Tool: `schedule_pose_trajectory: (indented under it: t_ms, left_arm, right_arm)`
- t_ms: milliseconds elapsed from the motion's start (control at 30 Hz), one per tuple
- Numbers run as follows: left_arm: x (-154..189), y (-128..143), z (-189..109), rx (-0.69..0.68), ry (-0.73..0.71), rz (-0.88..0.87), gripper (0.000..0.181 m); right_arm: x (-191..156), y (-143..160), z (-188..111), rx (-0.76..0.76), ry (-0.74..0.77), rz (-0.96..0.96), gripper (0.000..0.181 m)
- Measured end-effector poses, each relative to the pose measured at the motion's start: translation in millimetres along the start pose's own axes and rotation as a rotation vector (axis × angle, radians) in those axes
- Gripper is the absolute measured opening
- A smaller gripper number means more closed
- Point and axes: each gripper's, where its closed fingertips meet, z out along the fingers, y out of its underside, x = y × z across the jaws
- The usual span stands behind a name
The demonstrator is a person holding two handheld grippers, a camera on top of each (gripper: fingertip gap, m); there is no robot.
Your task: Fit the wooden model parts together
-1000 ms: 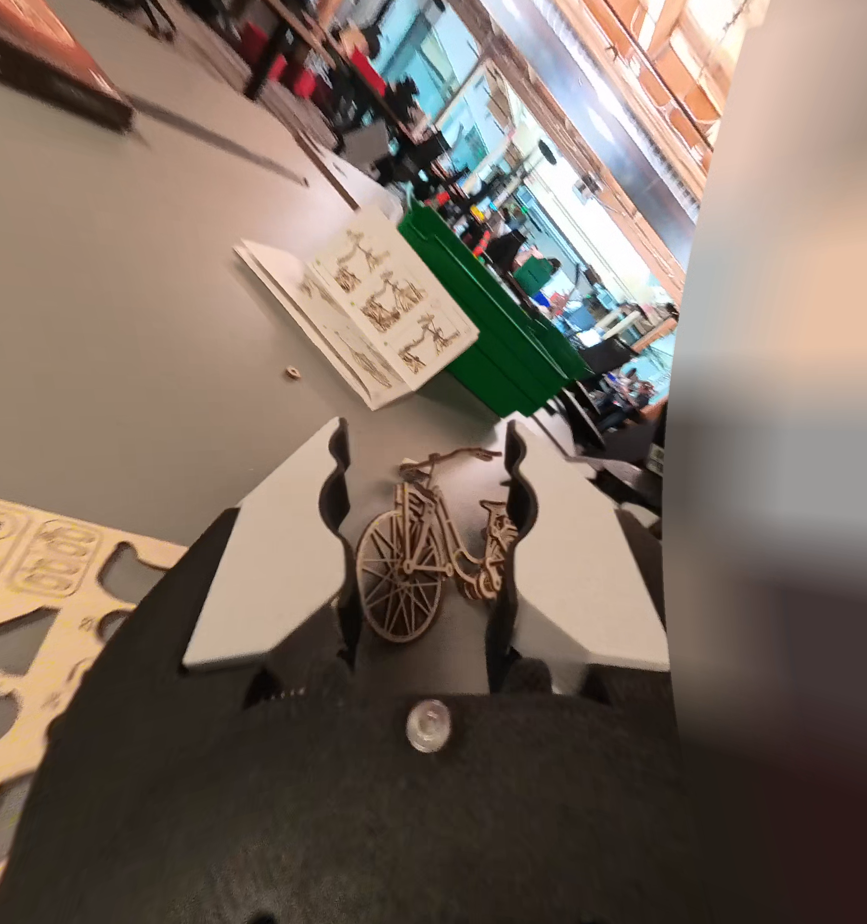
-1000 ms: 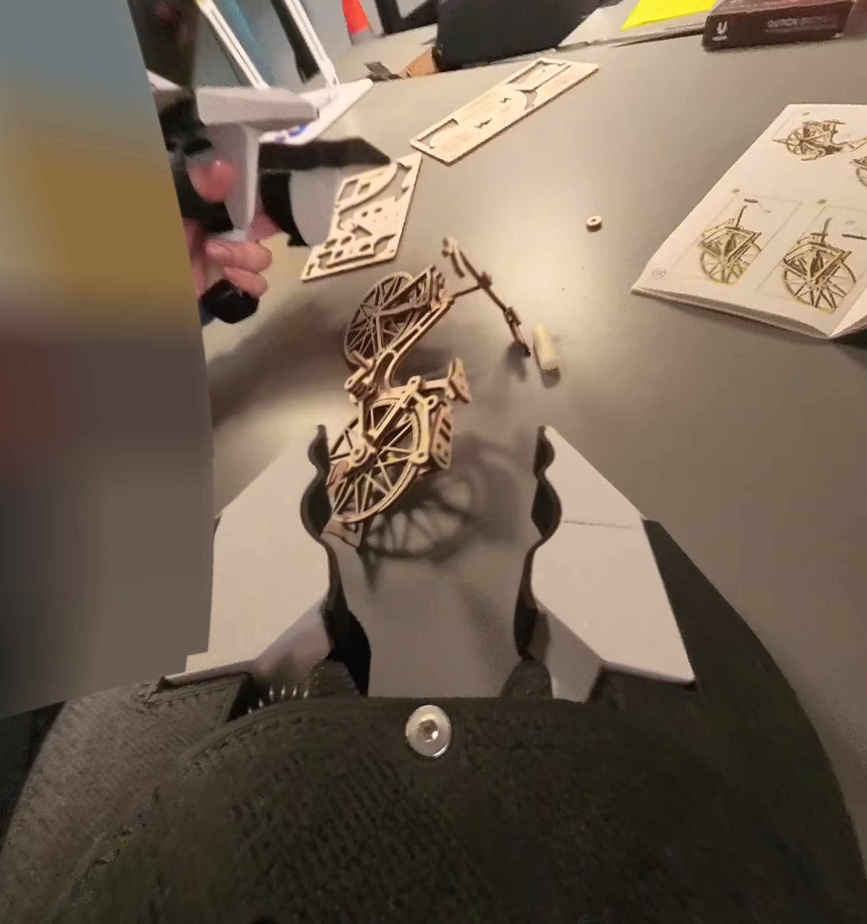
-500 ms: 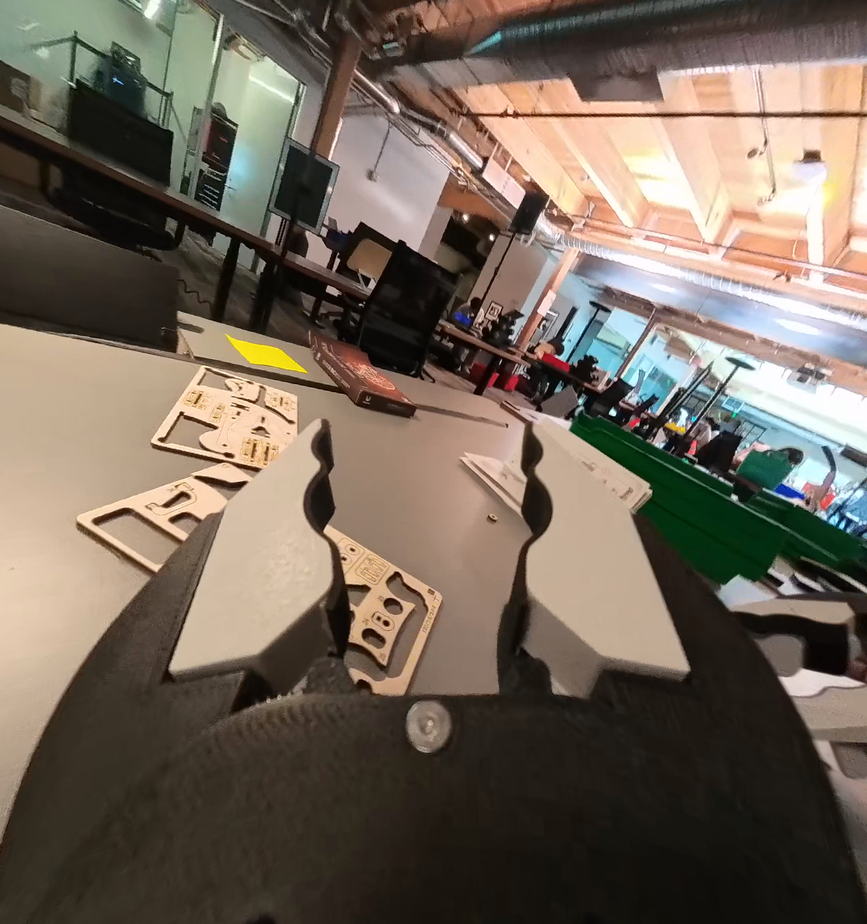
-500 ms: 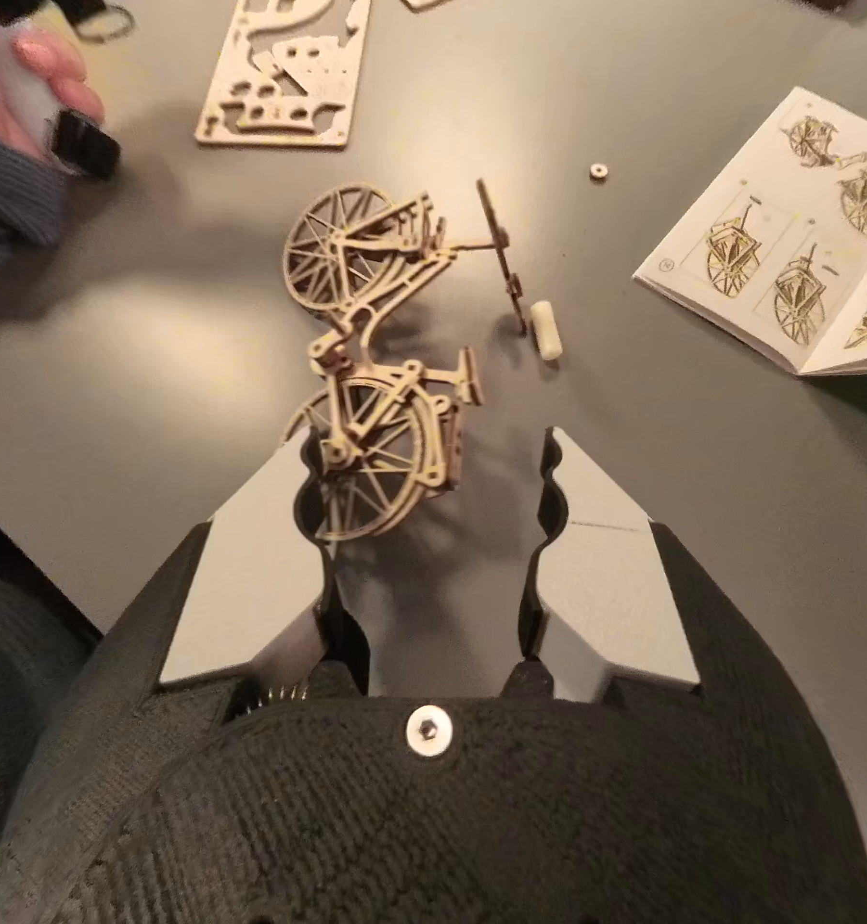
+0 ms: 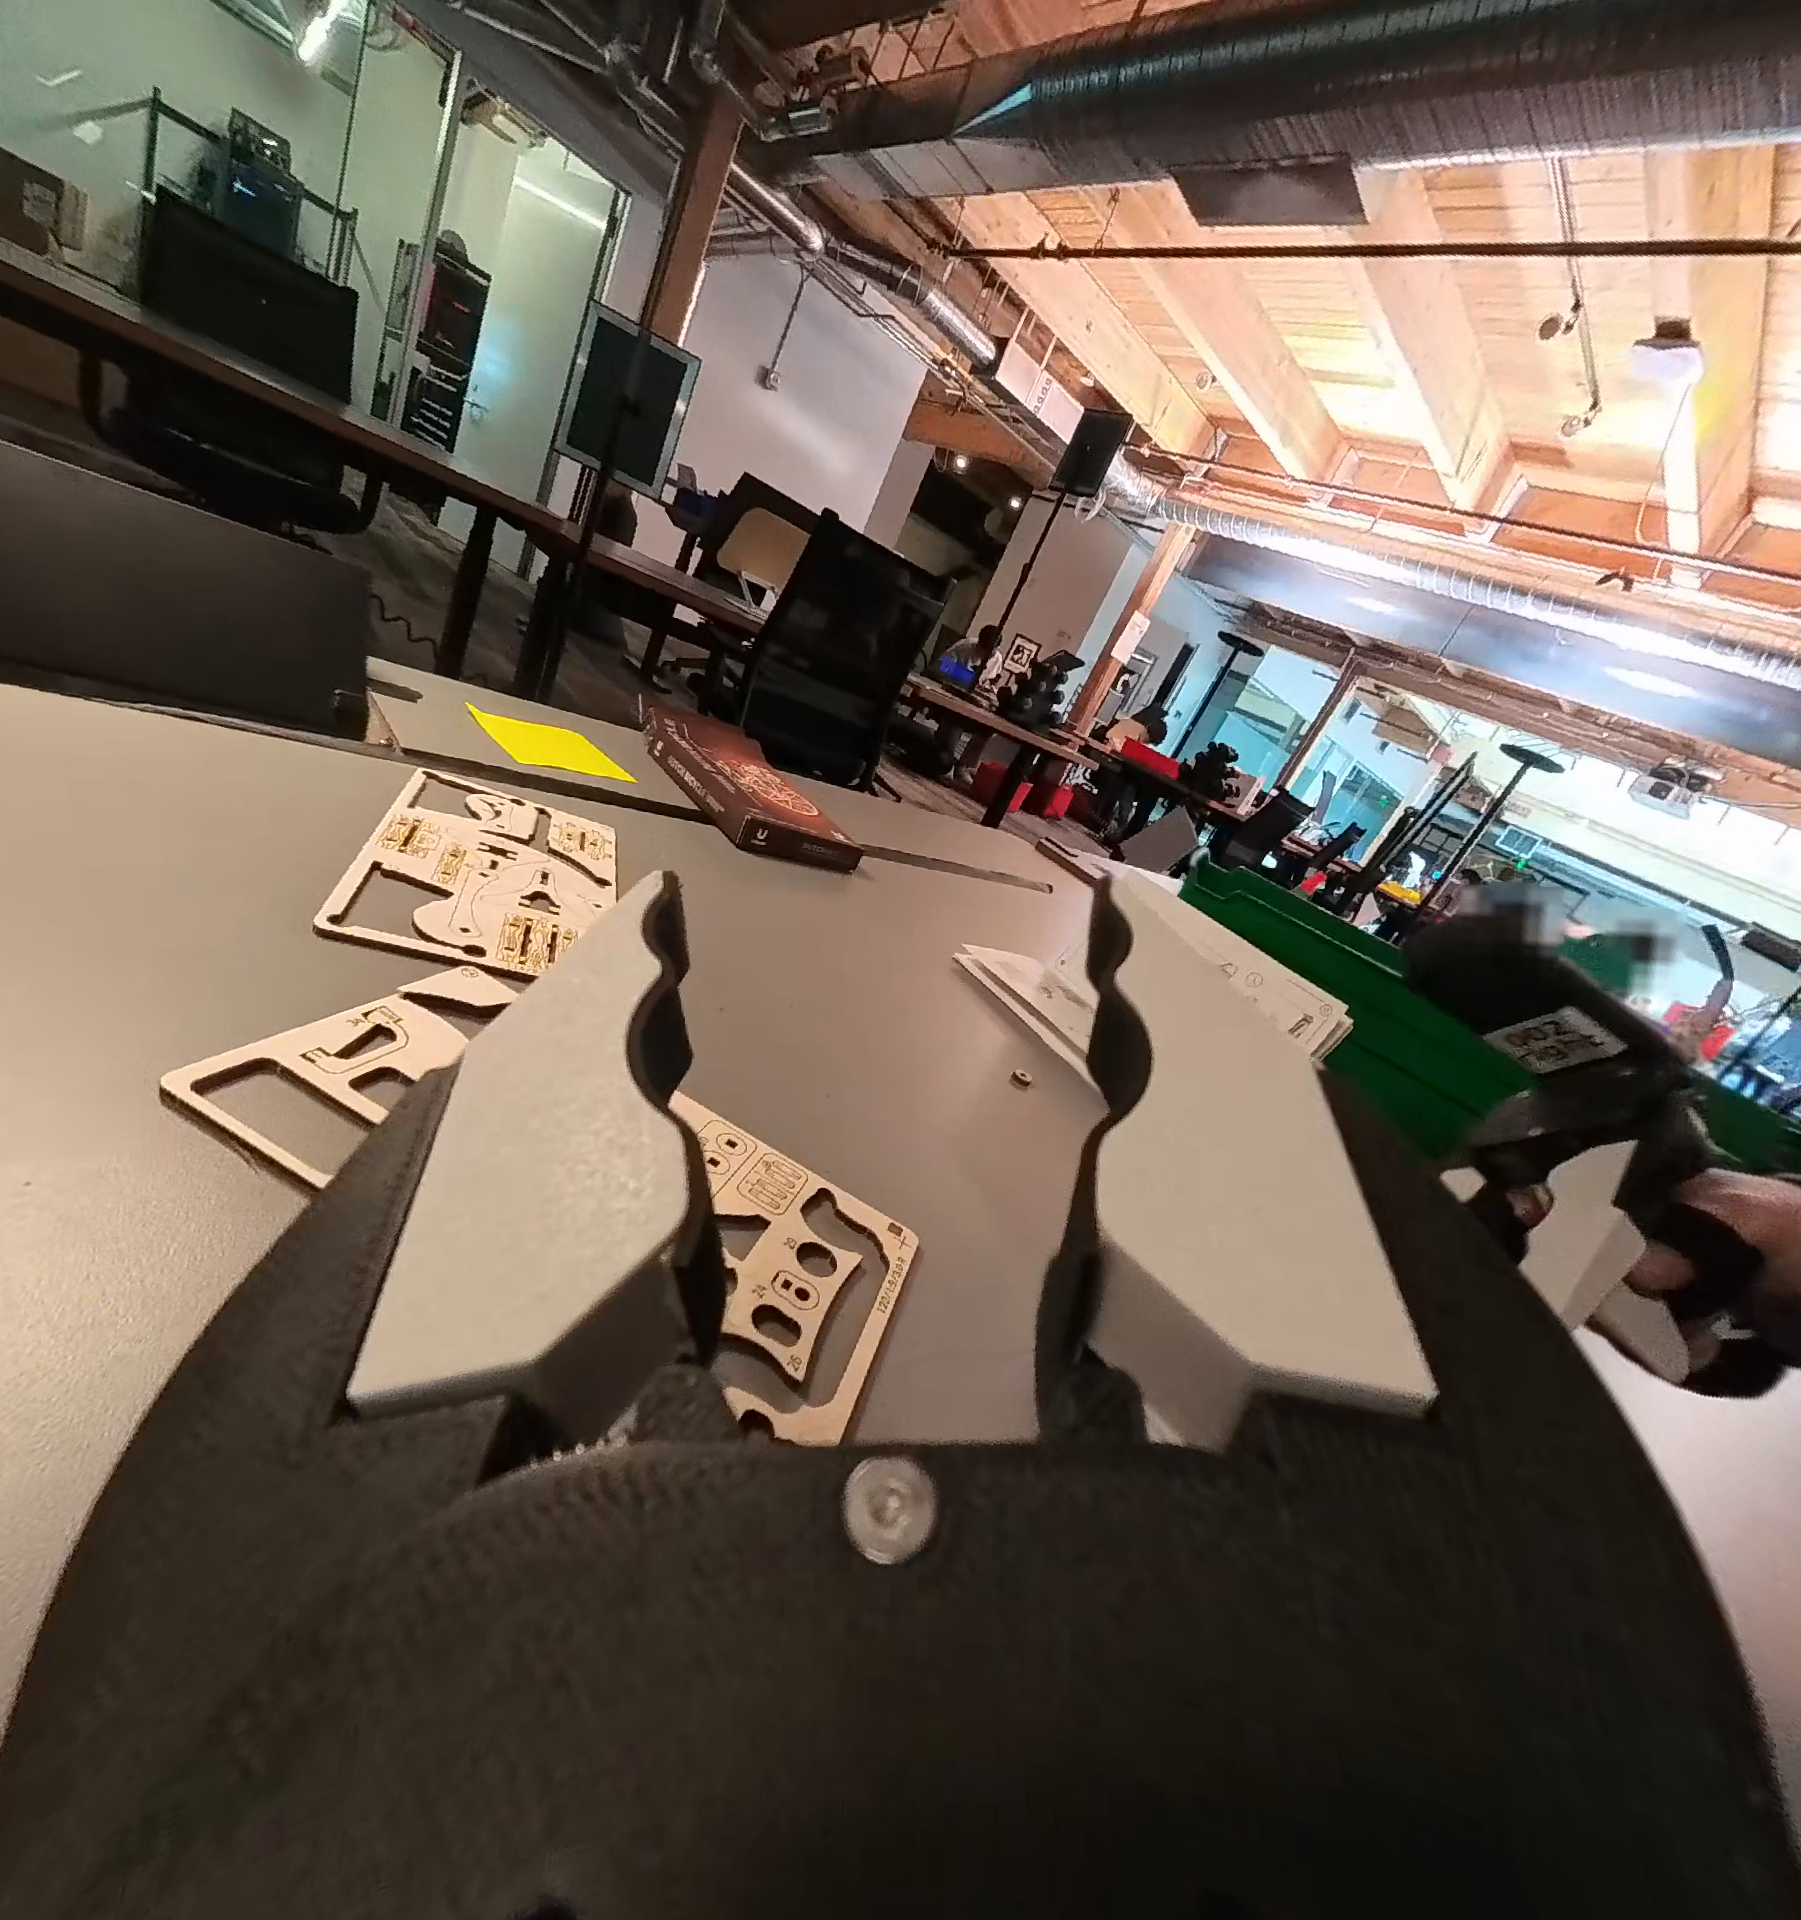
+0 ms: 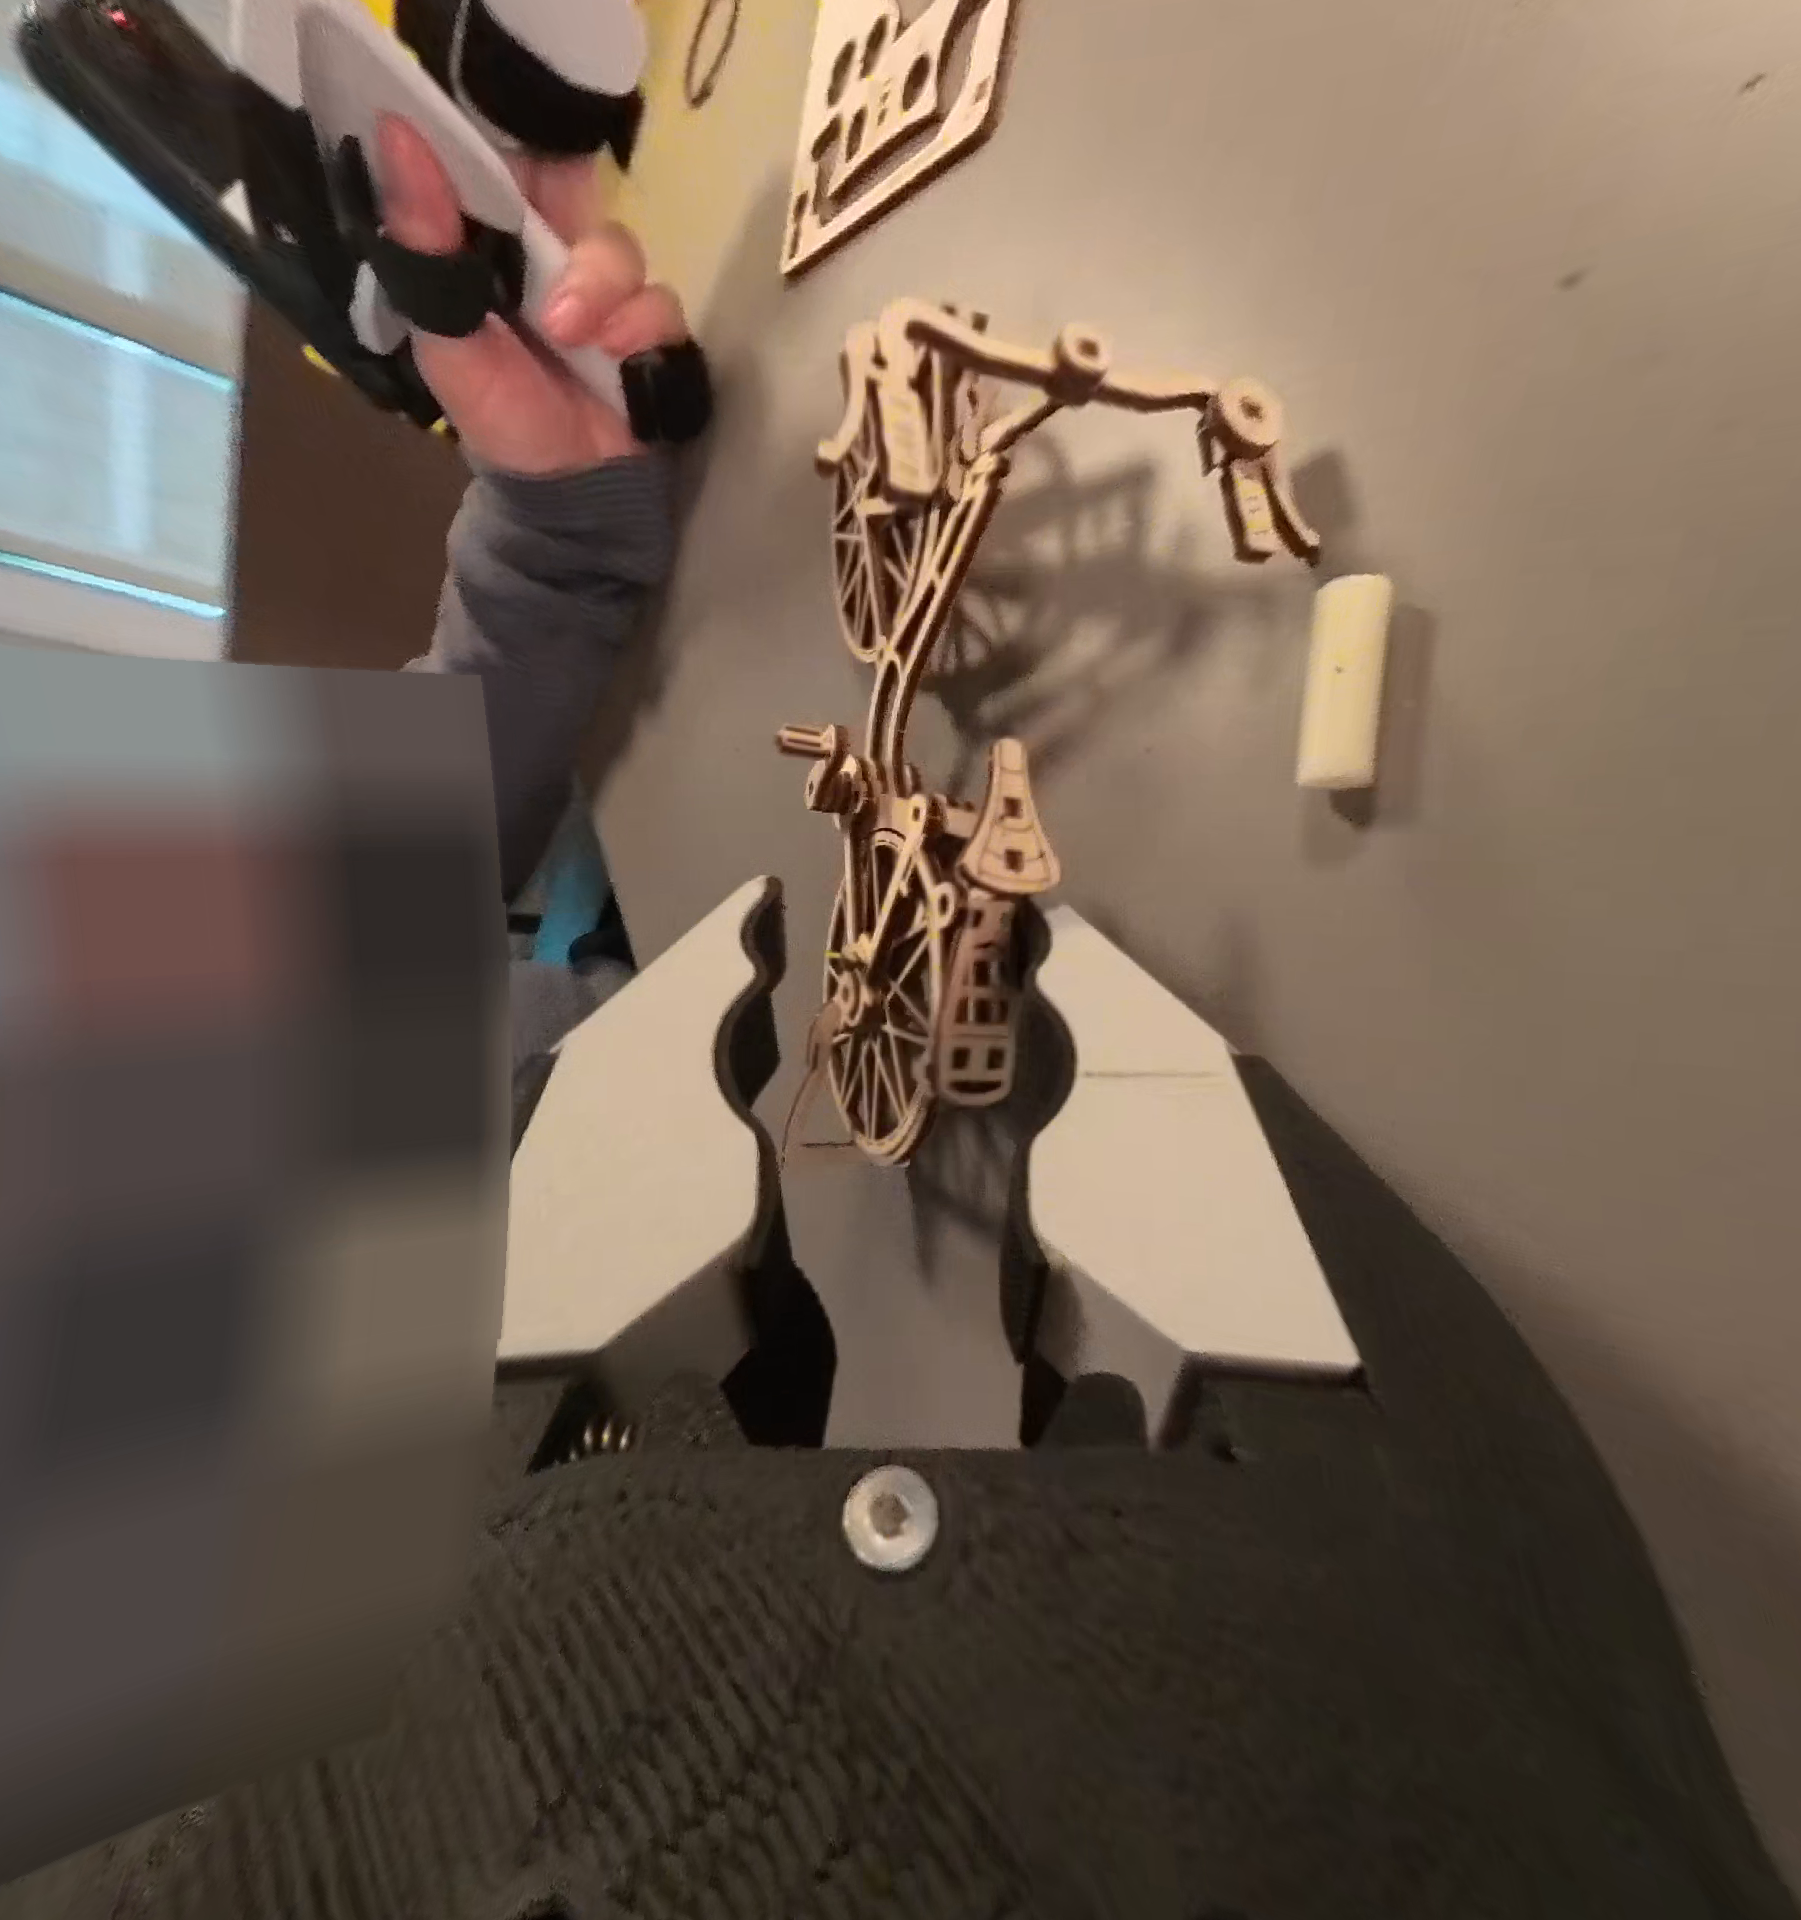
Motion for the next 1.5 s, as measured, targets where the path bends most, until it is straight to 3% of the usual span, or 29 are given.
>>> schedule_pose_trajectory:
  t_ms: [167,300,433,567,733,933,1100,1233,1500]
  left_arm:
    - [-2,-2,-2,0.011,-0.004,-0.011,0.076]
    - [-5,-4,-3,0.021,-0.019,-0.007,0.073]
    - [-10,-11,-9,0.062,-0.060,0.012,0.070]
    - [-19,-20,-16,0.109,-0.117,0.019,0.069]
    - [-19,-19,-16,0.098,-0.123,0.033,0.069]
    - [-20,-19,-18,0.095,-0.135,0.050,0.068]
    - [-21,-16,-16,0.078,-0.131,0.040,0.070]
    - [-19,-15,-14,0.067,-0.115,0.042,0.070]
    - [-16,-14,-14,0.064,-0.094,0.027,0.070]
  right_arm:
    - [-16,-3,8,-0.044,-0.125,-0.029,0.019]
    - [-26,-24,1,-0.018,-0.055,-0.217,0.009]
    - [-27,-77,-16,0.039,0.139,-0.497,0.008]
    - [2,-143,-28,-0.041,0.405,-0.771,0.008]
    - [40,-189,-7,-0.163,0.422,-0.886,0.008]
    - [66,-200,10,-0.274,0.313,-0.897,0.009]
    - [75,-201,15,-0.326,0.295,-0.881,0.037]
    - [72,-196,16,-0.358,0.286,-0.929,0.024]
    - [63,-196,14,-0.380,0.312,-0.991,0.016]
